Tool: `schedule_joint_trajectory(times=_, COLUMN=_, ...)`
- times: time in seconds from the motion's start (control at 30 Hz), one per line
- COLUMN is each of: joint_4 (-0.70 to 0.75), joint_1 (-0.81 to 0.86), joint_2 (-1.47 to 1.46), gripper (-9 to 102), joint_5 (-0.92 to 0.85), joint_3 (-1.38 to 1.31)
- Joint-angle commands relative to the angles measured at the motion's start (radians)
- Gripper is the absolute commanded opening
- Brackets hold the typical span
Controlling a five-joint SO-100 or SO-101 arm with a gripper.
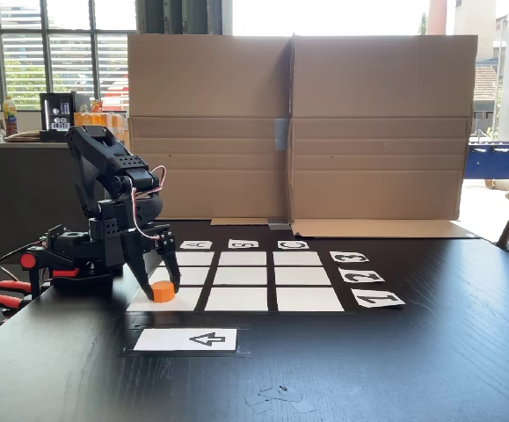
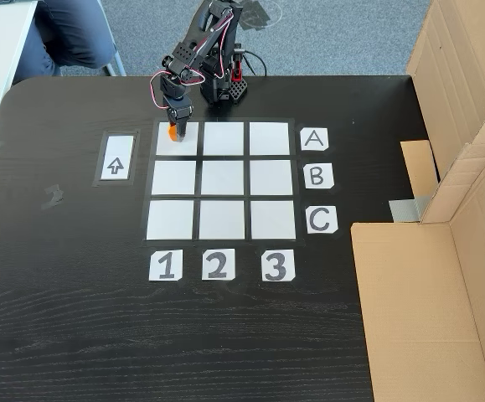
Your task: Pick up the round, orange token and place it in the grid on square A1.
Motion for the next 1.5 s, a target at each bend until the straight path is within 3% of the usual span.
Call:
schedule_joint_trajectory(times=0.0, joint_4=-0.002, joint_1=-0.003, joint_2=0.014, gripper=12, joint_5=-0.006, joint_3=0.011)
schedule_joint_trajectory(times=0.77, joint_4=-0.014, joint_1=0.044, joint_2=0.046, gripper=13, joint_5=-0.005, joint_3=0.032)
schedule_joint_trajectory(times=1.2, joint_4=-0.021, joint_1=0.044, joint_2=0.041, gripper=30, joint_5=-0.015, joint_3=0.032)
schedule_joint_trajectory(times=1.47, joint_4=-0.041, joint_1=0.061, joint_2=0.046, gripper=30, joint_5=-0.015, joint_3=0.005)
